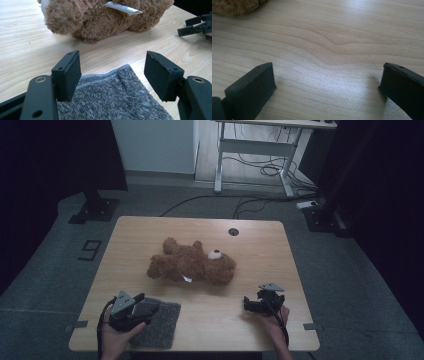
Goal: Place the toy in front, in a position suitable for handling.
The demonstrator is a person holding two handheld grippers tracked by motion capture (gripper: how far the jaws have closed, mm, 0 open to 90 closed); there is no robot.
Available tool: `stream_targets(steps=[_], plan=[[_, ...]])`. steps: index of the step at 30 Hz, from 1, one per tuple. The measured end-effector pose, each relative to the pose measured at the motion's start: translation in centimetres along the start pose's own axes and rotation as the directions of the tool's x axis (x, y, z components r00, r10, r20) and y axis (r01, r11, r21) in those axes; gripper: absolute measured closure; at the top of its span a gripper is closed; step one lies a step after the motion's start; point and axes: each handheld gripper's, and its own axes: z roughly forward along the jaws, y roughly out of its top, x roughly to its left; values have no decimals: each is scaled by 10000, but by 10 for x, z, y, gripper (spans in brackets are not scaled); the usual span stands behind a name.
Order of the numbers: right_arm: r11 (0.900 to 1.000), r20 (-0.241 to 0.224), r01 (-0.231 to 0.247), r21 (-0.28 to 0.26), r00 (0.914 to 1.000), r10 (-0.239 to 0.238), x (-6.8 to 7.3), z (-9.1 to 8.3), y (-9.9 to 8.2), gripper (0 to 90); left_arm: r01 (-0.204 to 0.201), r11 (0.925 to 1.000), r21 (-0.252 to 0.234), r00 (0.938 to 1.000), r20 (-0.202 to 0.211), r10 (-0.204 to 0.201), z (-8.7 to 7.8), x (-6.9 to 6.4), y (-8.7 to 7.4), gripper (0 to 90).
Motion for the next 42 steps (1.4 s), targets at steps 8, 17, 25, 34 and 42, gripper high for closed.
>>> stream_targets(steps=[8, 17, 25, 34, 42], plan=[[9998, -154, 184, -47, 9997, -185, 1, -2, -1, 18, 173, 9999, 11, 9997, -196, -172, 0, 5, 1, 299], [9974, -634, 696, -178, 9955, -706, 12, -6, -3, 74, -364, 9992, 142, 9987, -357, 369, 5, -8, 13, 303], [9907, -1313, 639, -1201, 9881, -797, 20, -22, 12, 79, -270, 9996, -19, 9994, -208, 269, 12, 2, 32, 302], [9764, -1805, 810, -2001, 9765, -1180, 33, -23, 41, 83, -416, 9989, 213, 9983, -393, 424, 37, 11, 38, 302], [9624, -2042, 1182, -2446, 9640, -1703, 51, -27, 61, 91, -453, 9986, 270, 9968, -651, 470, 57, 18, 44, 306]])
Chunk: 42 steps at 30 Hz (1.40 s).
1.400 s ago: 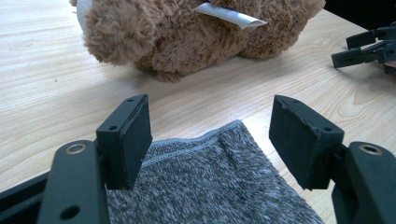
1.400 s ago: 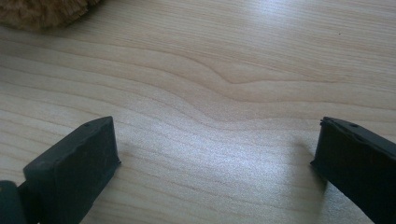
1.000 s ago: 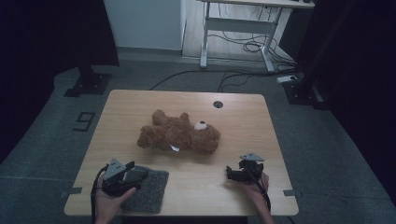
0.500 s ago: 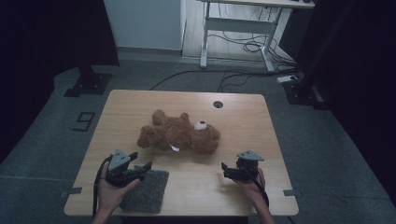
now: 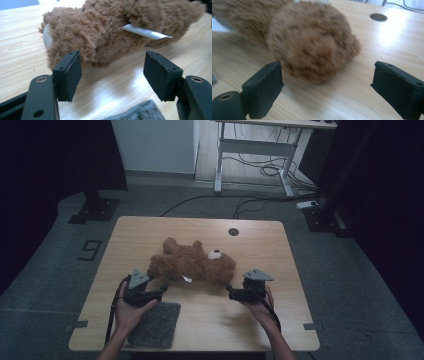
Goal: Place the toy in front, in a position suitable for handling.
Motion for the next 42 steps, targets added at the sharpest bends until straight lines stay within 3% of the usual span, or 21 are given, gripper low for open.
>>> stream_targets(steps=[5, 7, 14, 23, 27, 29, 32, 36, 42], plan=[[9999, -93, 151, 47, 9998, -150, 7, 11, 10, 91, 391, 9992, -18, 9985, -375, -391, 6, 14, 2, 295], [10000, -217, 75, -4, 9997, -75, 8, 15, 13, 91, 576, 9983, -92, 9977, -349, -578, 6, 18, 2, 295], [9999, -317, 8, 161, 9995, -3, 12, 29, 22, 91, 822, 9965, -121, 9948, -590, -828, 6, 30, 4, 272], [9986, -294, -142, 501, 9994, 157, 14, 46, 23, 107, 1105, 9938, 111, 9934, -311, -1101, 28, 44, 13, 254], [9982, -635, -177, 581, 9978, 214, 13, 51, 24, 189, 1001, 9946, 272, 9947, -259, -994, 40, 45, 14, 381], [9981, -608, 87, 613, 9981, -50, 15, 53, 24, 266, 1023, 9942, 316, 9943, -332, -1013, 41, 46, 14, 476], [9973, -540, 198, 712, 9984, -160, 14, 55, 24, 427, 1188, 9922, 384, 9929, -74, -1186, 43, 46, 14, 588], [9964, -467, 527, 667, 9977, -497, 15, 54, 23, 540, 1219, 9923, 198, 9925, -30, -1219, 40, 46, 15, 650], [9966, -133, 764, 317, 9970, -760, 16, 50, 25, 583, 1115, 9937, -146, 9937, 84, -1113, 31, 43, 23, 683]])
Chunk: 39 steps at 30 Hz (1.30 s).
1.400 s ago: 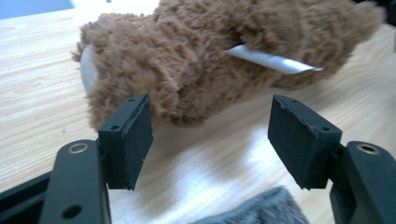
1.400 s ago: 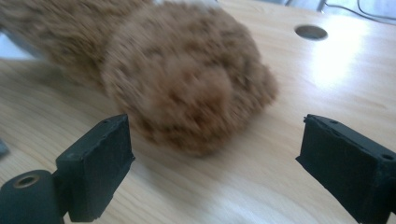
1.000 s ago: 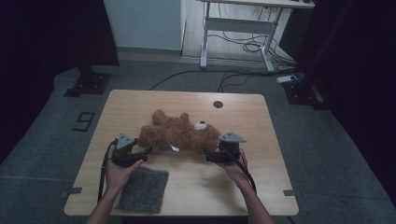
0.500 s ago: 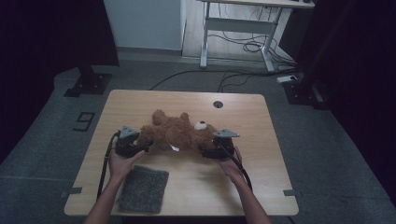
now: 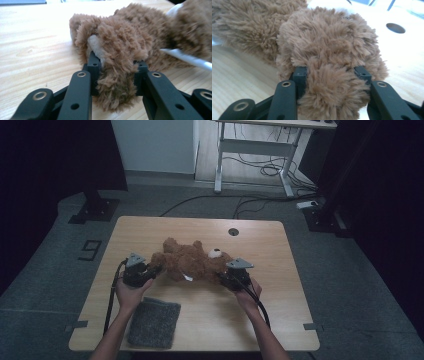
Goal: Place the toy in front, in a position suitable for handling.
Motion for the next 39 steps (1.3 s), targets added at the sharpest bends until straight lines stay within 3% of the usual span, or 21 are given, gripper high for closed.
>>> stream_targets(steps=[4, 11, 13, 14, 16, 17, 18, 22, 24, 28, 34, 39], plan=[[9993, 274, 54, -370, 9996, -44, -4, -9, 3, 593, -263, 9994, -236, 9992, 290, 270, -8, -11, 7, 690], [9967, 486, 141, -795, 9988, -102, -16, -33, 2, 600, -343, 9986, -413, 9960, 808, 376, -13, -27, 10, 693], [9963, 448, 20, -859, 9990, 18, -23, -40, -2, 600, -479, 9974, -540, 9928, 1072, 535, -17, -39, 11, 693], [9963, 448, 20, -859, 9990, 18, -23, -40, -2, 600, -479, 9974, -540, 9928, 1072, 535, -17, -39, 11, 693], [9953, 371, -170, -948, 9991, 206, -31, -50, -8, 599, -778, 9950, -620, 9883, 1264, 851, -21, -53, 13, 693], [9953, 371, -170, -948, 9991, 206, -31, -50, -8, 599, -778, 9950, -620, 9883, 1264, 851, -21, -53, 13, 693], [9940, 387, -237, -1070, 9989, 280, -35, -59, -14, 595, -958, 9935, -610, 9852, 1364, 1034, -22, -63, 11, 693], [9939, 437, -292, -1060, 9985, 340, -42, -67, -30, 580, -1364, 9901, -330, 9798, 1433, 1397, -15, -77, 3, 690], [9951, 356, -498, -859, 9980, 530, -47, -65, -40, 570, -1231, 9918, -341, 9800, 1534, 1269, -10, -78, 0, 689], [9892, 23, -988, -1085, 9950, 997, -55, -59, -55, 544, -978, 9946, -342, 9807, 1666, 1021, -8, -78, -4, 684], [9871, 60, -1019, -1231, 9946, 1035, -55, -56, -56, 511, -688, 9976, -95, 9847, 1601, 694, -2, -73, -8, 661], [9859, -42, -967, -1363, 9953, 970, -55, -57, -59, 497, -428, 9991, -39, 9821, 1833, 428, -9, -68, -13, 497]])
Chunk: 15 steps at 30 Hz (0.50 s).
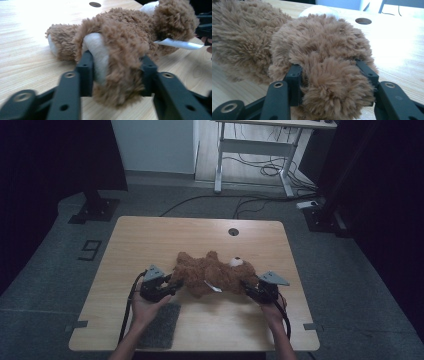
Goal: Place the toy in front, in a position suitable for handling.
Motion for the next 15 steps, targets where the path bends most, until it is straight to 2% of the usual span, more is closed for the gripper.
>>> stream_targets(steps=[1, 5, 7, 10, 12, 15], plan=[[10000, -100, -9, -57, 9999, 9, 0, -1, -2, 492, 80, 9999, 102, 10000, 15, -80, -10, 2, -3, 452], [10000, -153, -26, -63, 9999, 25, 0, -3, -4, 488, 298, 9993, 228, 9976, -629, -283, -36, 7, -15, 314], [10000, -151, -31, -79, 9999, 30, 0, -3, -4, 488, 242, 9982, 541, 9962, -845, -195, -45, 7, -21, 269], [9999, -145, -41, -93, 9999, 40, 0, -3, -4, 486, 382, 9963, 765, 9954, -903, -312, -50, 8, -35, 249], [9999, -139, -81, -107, 9999, 79, 0, -3, -5, 485, 485, 9924, 1127, 9955, -865, -388, -47, 8, -42, 241], [9999, -132, -88, -125, 9999, 87, 0, -3, -5, 484, 601, 9879, 1427, 9960, -739, -499, -43, 4, -50, 236]])
